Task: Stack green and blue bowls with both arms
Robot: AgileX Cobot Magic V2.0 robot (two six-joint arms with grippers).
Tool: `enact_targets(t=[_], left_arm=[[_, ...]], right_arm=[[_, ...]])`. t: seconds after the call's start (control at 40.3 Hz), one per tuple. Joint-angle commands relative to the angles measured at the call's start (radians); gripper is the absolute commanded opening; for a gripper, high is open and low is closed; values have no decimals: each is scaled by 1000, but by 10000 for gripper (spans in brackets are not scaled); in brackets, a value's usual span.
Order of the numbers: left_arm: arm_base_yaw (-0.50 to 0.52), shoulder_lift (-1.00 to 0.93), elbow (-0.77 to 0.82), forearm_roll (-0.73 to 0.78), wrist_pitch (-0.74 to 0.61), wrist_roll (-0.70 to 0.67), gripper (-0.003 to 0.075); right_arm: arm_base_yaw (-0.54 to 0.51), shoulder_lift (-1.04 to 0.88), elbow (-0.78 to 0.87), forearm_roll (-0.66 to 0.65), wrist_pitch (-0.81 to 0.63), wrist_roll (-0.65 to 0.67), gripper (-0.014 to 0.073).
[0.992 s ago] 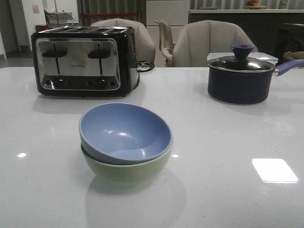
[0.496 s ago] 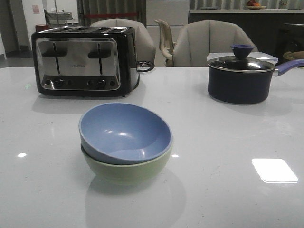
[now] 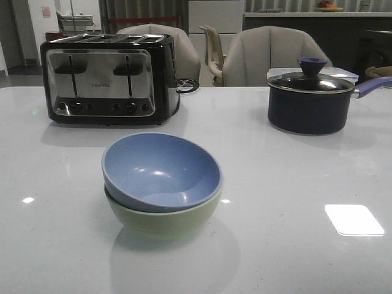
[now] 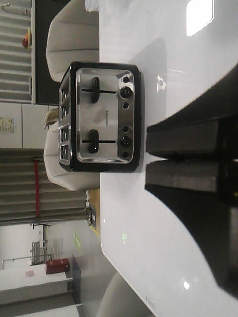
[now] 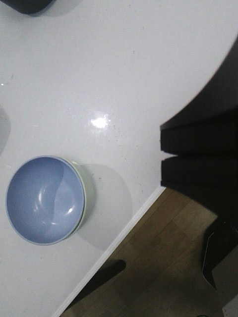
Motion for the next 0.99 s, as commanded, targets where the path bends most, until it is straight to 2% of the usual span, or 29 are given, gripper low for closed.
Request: enact_targets(t=[0.0, 0.967], left_arm=[[16, -23, 20, 0, -97, -12, 101], [-14, -23, 20, 0, -98, -12, 101]], right_arm=[[-1, 2, -24, -3, -68, -7, 35], [-1, 2, -24, -3, -68, -7, 35]])
